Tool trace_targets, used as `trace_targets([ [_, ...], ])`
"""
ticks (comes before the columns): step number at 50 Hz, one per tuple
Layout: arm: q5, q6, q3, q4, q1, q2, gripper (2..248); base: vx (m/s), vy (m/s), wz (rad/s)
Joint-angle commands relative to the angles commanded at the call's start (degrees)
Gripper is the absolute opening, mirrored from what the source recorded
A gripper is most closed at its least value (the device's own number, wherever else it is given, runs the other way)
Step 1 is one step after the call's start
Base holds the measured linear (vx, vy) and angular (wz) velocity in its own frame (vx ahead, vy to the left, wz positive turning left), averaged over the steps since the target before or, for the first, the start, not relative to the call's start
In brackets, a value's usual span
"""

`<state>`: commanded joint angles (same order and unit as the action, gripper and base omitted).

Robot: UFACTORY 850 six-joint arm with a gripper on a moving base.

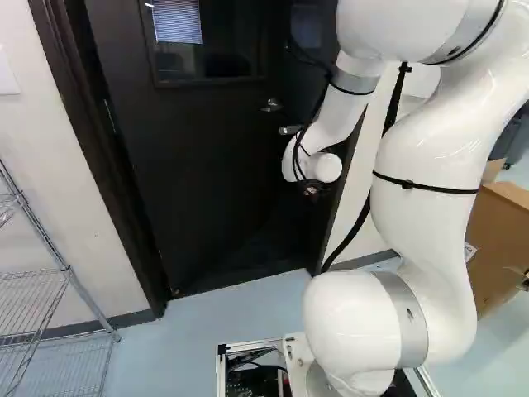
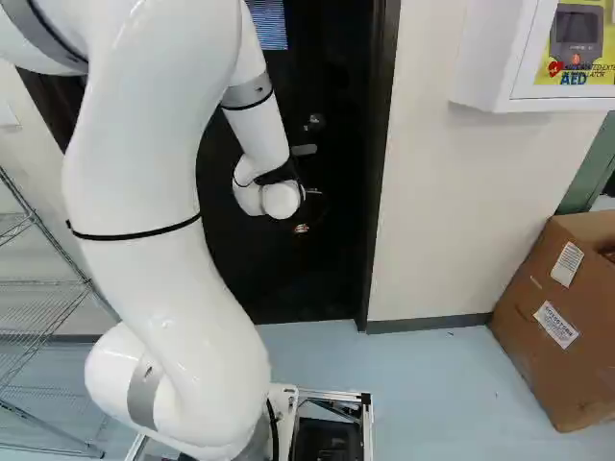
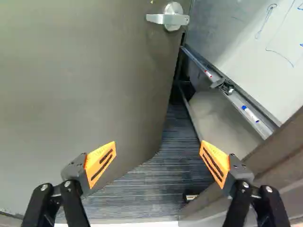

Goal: Open the door and move inside

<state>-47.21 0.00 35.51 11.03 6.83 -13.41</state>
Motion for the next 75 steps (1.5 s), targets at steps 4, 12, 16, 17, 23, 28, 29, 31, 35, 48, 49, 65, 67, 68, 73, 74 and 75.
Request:
trace_targets([
  [4,0.3,0.0,-1.2,-0.9,0.1,1.1,247,0.0,0.0,0.0],
  [12,0.8,0.0,-3.7,-2.7,0.3,3.2,247,0.0,0.0,0.0],
  [16,0.9,0.0,-4.9,-3.5,0.4,4.3,247,0.0,0.0,0.0],
  [17,1.0,0.0,-5.2,-3.7,0.4,4.6,247,0.0,0.0,0.0],
  [23,1.2,0.0,-7.0,-4.9,0.5,6.2,247,0.0,0.0,0.0],
  [28,1.4,0.0,-8.6,-5.8,0.6,7.6,247,0.0,0.0,0.0],
  [29,1.4,0.0,-8.9,-6.0,0.7,7.9,247,0.0,0.0,0.0],
  [31,1.4,0.0,-9.5,-6.2,0.7,8.4,247,0.0,0.0,0.0],
  [35,1.4,0.0,-10.7,-6.6,0.9,9.6,247,0.0,0.0,0.0],
  [48,1.4,0.0,-14.5,-6.7,1.6,13.3,247,0.0,0.0,0.0],
  [49,1.4,0.0,-14.8,-6.7,1.7,13.6,247,0.0,0.0,0.0],
  [65,1.4,0.0,-16.9,-6.7,2.1,15.6,247,0.0,0.0,0.0],
  [67,1.4,0.0,-16.9,-6.7,2.1,15.6,247,0.0,0.0,0.0],
  [68,1.4,0.0,-16.9,-6.7,2.1,15.6,247,0.0,0.0,0.0],
  [73,1.4,0.0,-16.9,-6.7,2.1,15.6,247,0.0,0.0,0.0],
  [74,1.4,0.0,-16.9,-6.7,2.1,15.6,247,0.0,0.0,0.0],
  [75,1.4,0.0,-16.9,-6.7,2.1,15.6,247,0.0,0.0,0.0],
])
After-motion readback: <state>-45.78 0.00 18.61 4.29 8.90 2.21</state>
